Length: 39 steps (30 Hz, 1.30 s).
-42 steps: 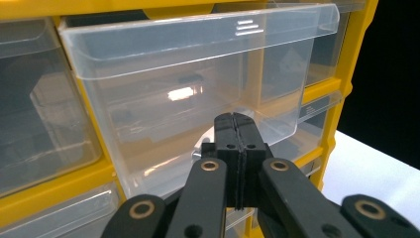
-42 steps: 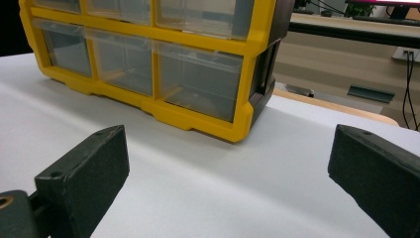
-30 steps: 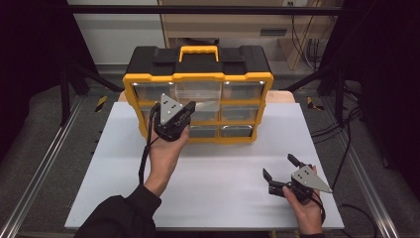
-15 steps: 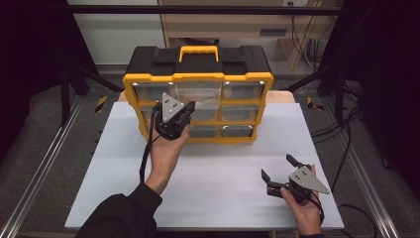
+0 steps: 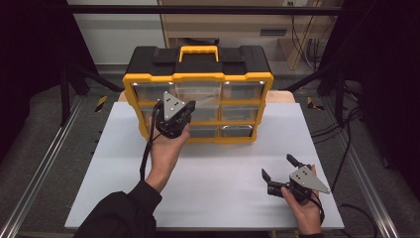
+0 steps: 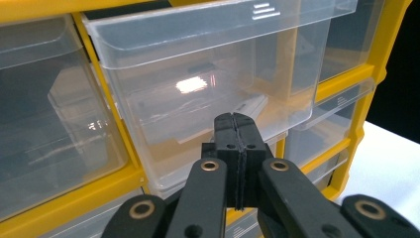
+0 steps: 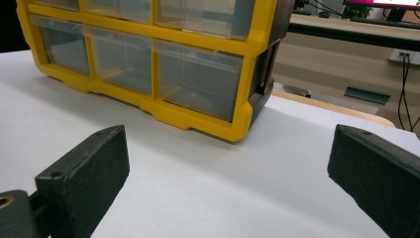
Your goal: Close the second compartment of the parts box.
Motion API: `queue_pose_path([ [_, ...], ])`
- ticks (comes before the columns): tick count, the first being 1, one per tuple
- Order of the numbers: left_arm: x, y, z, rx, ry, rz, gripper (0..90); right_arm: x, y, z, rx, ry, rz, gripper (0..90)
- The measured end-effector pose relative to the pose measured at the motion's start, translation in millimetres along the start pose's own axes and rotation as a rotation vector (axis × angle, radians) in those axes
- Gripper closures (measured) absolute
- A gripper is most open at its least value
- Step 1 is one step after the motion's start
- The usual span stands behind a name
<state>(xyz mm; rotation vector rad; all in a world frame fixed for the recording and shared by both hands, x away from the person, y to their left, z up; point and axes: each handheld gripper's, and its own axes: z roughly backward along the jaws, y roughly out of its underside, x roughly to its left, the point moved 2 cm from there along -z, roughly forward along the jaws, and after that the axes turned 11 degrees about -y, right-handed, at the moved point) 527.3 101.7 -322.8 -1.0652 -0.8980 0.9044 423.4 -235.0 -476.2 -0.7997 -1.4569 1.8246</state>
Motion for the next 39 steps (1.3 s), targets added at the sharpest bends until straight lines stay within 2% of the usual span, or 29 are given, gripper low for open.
queue_pose_path([
  [9, 1.8, -7.1, -2.9, -0.001, 0.002, -0.002, 90.0, 0.1, -0.9, 0.6, -0.007, 0.001, 0.0, 2.1],
  [21, 3.7, -6.9, -9.1, 0.0, 0.002, 0.006, 90.0, -0.4, -0.3, 0.9, -0.007, -0.001, -0.004, 2.6],
  [28, 3.9, -7.9, -16.9, 0.0, 0.005, -0.009, 90.0, -1.8, 3.1, -0.3, 0.006, 0.006, -0.013, 2.6],
  [39, 4.7, -9.8, -18.3, 0.003, 0.007, -0.016, 90.0, -2.0, 2.3, 0.5, 0.0, 0.01, -0.015, 2.5],
])
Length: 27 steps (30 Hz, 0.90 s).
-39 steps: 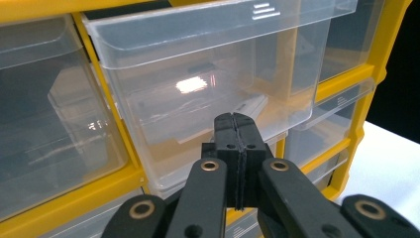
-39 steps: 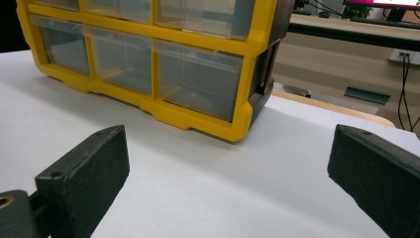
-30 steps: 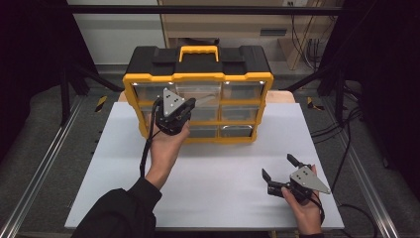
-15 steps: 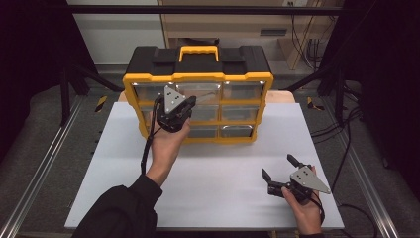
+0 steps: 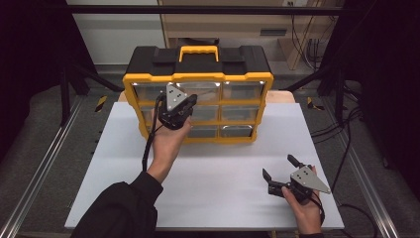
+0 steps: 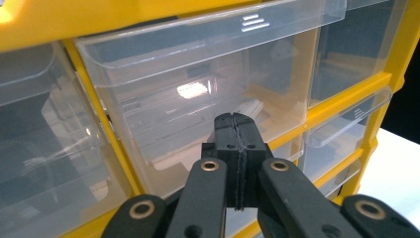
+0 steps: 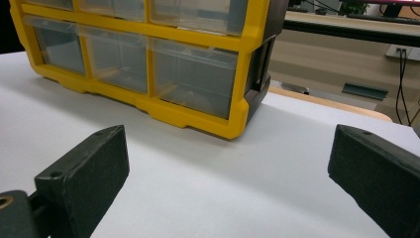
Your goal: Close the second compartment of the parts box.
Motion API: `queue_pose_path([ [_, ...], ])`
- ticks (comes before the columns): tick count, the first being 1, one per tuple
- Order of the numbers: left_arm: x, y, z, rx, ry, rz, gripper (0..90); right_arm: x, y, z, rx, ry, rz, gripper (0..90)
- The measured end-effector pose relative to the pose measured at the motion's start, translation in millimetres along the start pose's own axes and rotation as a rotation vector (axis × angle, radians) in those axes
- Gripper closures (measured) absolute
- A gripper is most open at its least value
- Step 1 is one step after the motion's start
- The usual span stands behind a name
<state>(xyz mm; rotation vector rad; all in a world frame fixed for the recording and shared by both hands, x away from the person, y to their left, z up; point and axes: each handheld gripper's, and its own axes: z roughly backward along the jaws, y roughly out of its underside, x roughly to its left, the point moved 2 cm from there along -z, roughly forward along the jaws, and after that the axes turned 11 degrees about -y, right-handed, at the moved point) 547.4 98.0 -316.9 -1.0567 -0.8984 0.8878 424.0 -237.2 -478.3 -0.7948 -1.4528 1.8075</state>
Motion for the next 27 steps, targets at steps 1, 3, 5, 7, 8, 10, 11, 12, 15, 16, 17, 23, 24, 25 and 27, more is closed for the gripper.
queue_pose_path([
  [1, 0.4, -0.8, -0.1, -0.001, 0.0, 0.001, 90.0, -0.1, -0.2, 0.1, -0.002, 0.001, 0.0, 2.5],
  [3, 0.8, -1.1, -0.3, -0.002, 0.0, 0.002, 90.0, -0.3, -0.2, 0.1, -0.002, 0.002, -0.002, 2.4],
  [5, 0.5, -0.7, -0.6, 0.0, 0.0, 0.003, 90.0, -0.4, 0.0, 0.0, -0.001, 0.001, -0.002, 2.4],
  [7, 0.1, -0.3, -0.7, 0.001, -0.001, 0.002, 90.0, -0.4, -0.2, 0.1, -0.003, 0.001, -0.002, 2.4],
  [8, 0.0, -0.2, -0.8, 0.002, 0.0, 0.004, 90.0, -0.3, -0.4, 0.2, -0.004, 0.001, -0.002, 2.4],
  [10, -0.5, -0.3, -0.6, 0.0, 0.0, 0.011, 90.0, -0.1, -0.5, 0.3, -0.004, -0.001, -0.001, 2.4],
  [11, -0.7, -0.5, -0.3, 0.0, 0.001, 0.01, 90.0, 0.0, -0.5, 0.4, -0.003, 0.0, -0.001, 2.4],
  [12, -0.9, -0.6, 0.1, 0.0, 0.001, 0.005, 90.0, 0.1, -0.6, 0.5, -0.004, 0.001, 0.0, 2.4],
  [15, -1.2, -0.8, 0.8, 0.003, 0.002, -0.004, 90.0, -0.2, -0.5, 0.2, -0.004, -0.001, 0.0, 2.4],
  [16, -0.8, -1.0, 0.8, 0.002, 0.001, -0.004, 90.0, -0.1, -0.5, 0.2, -0.003, 0.0, 0.0, 2.4],
  [17, -0.6, -1.1, 0.4, 0.001, 0.001, -0.001, 90.0, -0.1, -0.5, 0.1, -0.003, -0.001, 0.0, 2.4],
  [23, -1.9, -1.0, -1.2, 0.003, 0.002, 0.005, 90.0, 0.1, -0.7, 0.3, -0.004, 0.0, 0.001, 2.5],
  [24, -2.1, -1.1, -1.2, 0.003, 0.002, 0.007, 90.0, 0.0, -0.7, 0.4, -0.004, 0.0, 0.001, 2.5],
  [25, -2.8, -1.4, -1.4, 0.003, 0.003, 0.008, 90.0, 0.0, -0.7, 0.4, -0.004, 0.0, 0.001, 2.5],
  [27, -3.5, -1.7, -1.9, 0.001, 0.003, 0.003, 90.0, 0.2, -1.4, 0.7, -0.006, -0.001, 0.002, 2.5],
])
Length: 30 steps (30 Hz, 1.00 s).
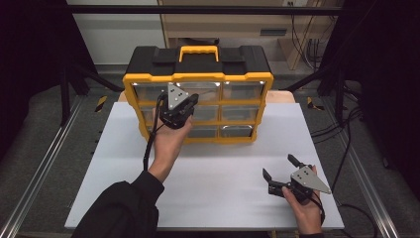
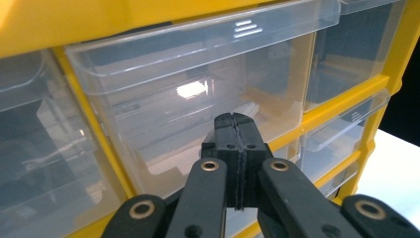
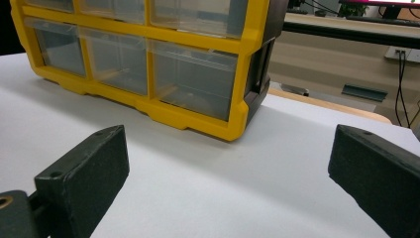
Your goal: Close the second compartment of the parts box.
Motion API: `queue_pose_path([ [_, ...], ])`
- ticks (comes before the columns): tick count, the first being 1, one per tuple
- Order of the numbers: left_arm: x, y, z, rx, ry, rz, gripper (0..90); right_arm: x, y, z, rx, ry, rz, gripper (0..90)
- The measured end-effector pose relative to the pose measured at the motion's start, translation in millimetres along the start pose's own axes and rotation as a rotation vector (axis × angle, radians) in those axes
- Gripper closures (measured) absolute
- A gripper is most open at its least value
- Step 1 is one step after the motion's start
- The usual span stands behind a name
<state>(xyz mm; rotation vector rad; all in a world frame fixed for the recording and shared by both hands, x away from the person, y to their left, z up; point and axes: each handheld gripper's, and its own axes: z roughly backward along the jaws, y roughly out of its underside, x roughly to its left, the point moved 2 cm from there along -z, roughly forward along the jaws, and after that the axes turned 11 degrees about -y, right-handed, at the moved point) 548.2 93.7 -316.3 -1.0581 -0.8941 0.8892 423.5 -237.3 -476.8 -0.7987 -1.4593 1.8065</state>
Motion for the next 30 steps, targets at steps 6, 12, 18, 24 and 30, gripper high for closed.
queue_pose_path([
  [6, -5.2, 0.7, -1.9, 0.006, 0.002, 0.0, 90.0, -0.5, -1.9, 1.3, -0.014, 0.001, -0.007, 2.5],
  [12, -8.2, -0.3, -2.3, 0.005, 0.002, -0.001, 90.0, -1.2, -2.2, 2.0, -0.018, 0.003, -0.009, 2.4],
  [18, -7.9, -0.9, -3.8, 0.005, 0.0, 0.003, 90.0, -0.9, -2.6, 1.9, -0.018, 0.0, -0.004, 2.5],
  [24, -8.3, -3.1, -4.5, 0.003, -0.003, -0.005, 90.0, -0.7, -2.5, 1.7, -0.018, -0.001, -0.004, 2.5],
  [30, -7.0, -5.2, -7.5, 0.004, -0.009, 0.001, 90.0, -0.7, -2.7, 1.9, -0.018, -0.002, -0.005, 2.5],
])
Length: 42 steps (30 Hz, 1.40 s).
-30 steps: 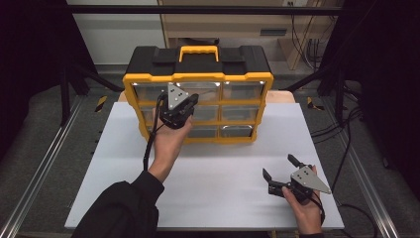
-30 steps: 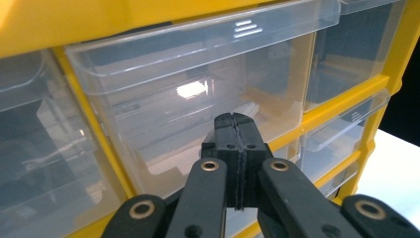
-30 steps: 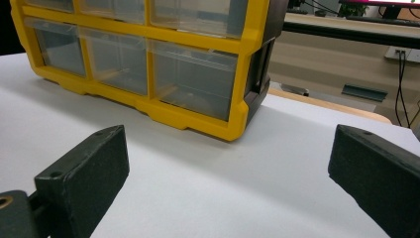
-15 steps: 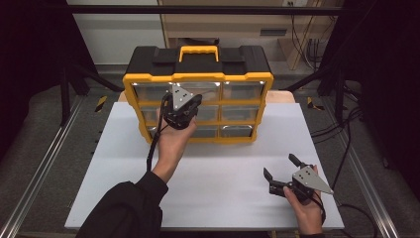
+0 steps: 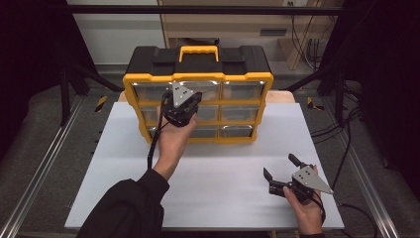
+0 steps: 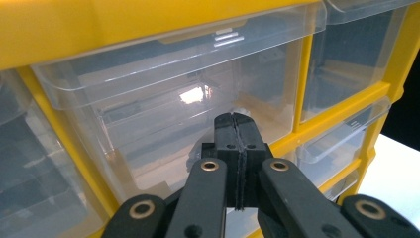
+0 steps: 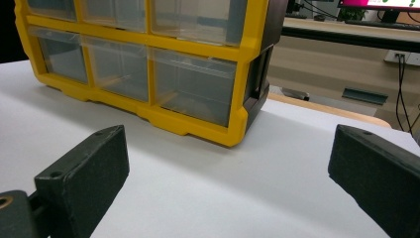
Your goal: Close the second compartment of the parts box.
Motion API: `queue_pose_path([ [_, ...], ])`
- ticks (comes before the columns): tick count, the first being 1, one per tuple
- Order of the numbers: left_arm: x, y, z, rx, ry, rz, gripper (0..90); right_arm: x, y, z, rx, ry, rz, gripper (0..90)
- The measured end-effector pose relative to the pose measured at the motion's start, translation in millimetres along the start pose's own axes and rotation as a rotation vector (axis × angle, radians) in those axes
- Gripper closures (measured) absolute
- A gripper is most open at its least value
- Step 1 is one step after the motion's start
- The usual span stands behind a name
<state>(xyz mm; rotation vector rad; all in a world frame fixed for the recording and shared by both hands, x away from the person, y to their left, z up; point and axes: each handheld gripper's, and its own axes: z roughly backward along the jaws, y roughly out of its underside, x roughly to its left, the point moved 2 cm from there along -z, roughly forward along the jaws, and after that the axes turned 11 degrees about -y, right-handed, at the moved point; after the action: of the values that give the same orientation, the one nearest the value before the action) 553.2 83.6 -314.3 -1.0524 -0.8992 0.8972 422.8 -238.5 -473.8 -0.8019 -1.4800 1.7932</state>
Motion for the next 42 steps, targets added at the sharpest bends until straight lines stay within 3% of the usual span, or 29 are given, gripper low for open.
queue_pose_path([
  [42, -1.5, -5.3, -2.5, -0.018, -0.006, -0.014, 90.0, 0.1, -0.4, -0.1, 0.001, 0.0, 0.002, 2.5],
])
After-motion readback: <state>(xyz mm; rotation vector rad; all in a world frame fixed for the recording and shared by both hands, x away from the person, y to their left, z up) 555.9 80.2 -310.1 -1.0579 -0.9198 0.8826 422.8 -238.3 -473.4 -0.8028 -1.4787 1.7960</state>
